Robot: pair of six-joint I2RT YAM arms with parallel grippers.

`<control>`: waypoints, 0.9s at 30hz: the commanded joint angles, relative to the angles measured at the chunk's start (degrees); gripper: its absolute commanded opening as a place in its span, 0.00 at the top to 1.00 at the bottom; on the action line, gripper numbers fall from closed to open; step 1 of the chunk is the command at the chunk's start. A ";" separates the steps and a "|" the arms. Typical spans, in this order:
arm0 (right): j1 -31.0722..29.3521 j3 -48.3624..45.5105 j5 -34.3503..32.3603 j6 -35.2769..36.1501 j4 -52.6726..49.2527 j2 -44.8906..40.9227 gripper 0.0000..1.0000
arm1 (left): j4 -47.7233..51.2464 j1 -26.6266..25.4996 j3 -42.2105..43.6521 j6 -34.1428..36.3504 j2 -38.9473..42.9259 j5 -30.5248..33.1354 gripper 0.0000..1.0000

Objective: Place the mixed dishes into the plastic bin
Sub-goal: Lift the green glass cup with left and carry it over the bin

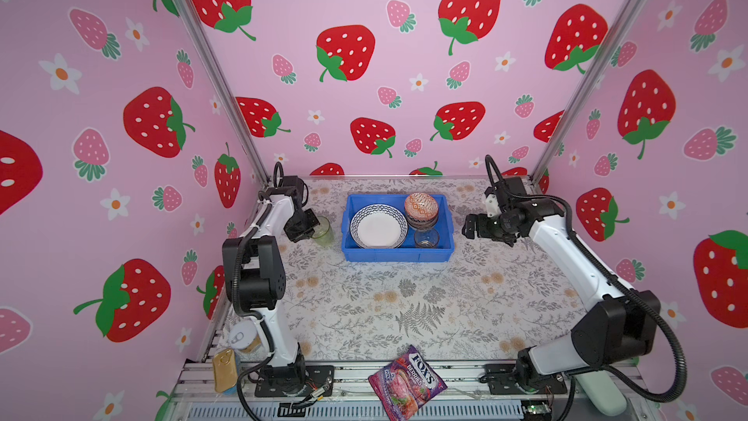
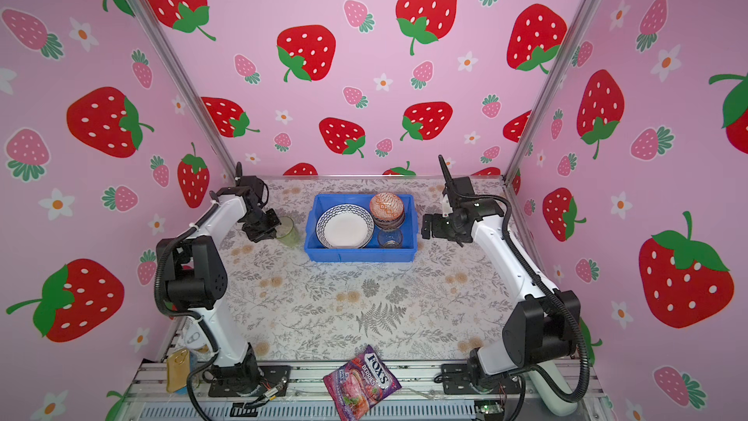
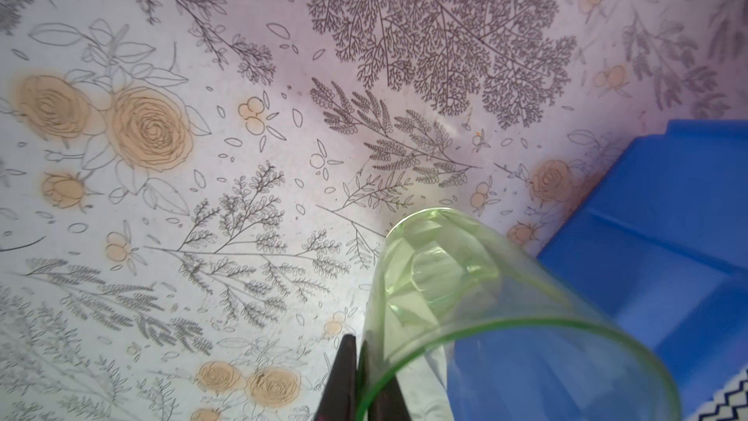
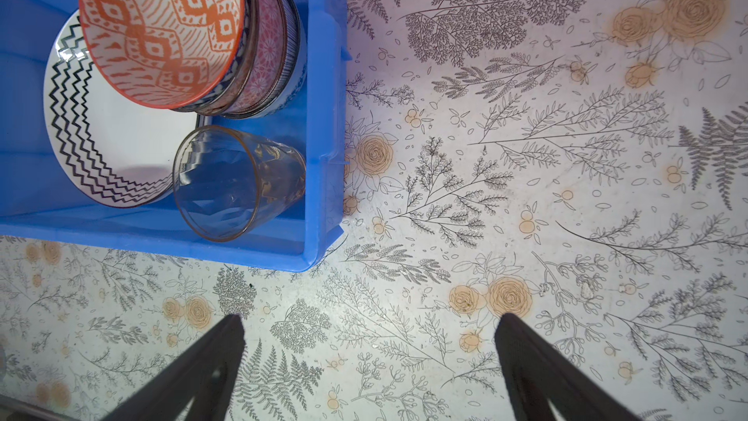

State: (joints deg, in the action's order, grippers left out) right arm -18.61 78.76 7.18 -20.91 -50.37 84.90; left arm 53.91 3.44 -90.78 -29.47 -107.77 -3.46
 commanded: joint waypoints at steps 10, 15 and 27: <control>1.00 1.74 4.14 1.39 0.26 0.70 0.01 | 12.81 -11.59 -15.09 5.43 10.10 2.29 1.00; 2.32 1.13 5.21 1.00 0.43 -1.12 0.01 | 13.92 -20.15 -21.51 4.66 9.18 3.14 1.00; 4.44 -6.72 5.05 -1.13 0.26 -8.50 0.01 | 14.64 -36.34 -36.72 3.37 -2.59 2.85 1.00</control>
State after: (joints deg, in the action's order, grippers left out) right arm -14.76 73.06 12.08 -21.45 -49.34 78.65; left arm 66.63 -31.09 -123.39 -25.78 -107.85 -1.45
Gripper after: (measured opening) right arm 0.992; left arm 0.085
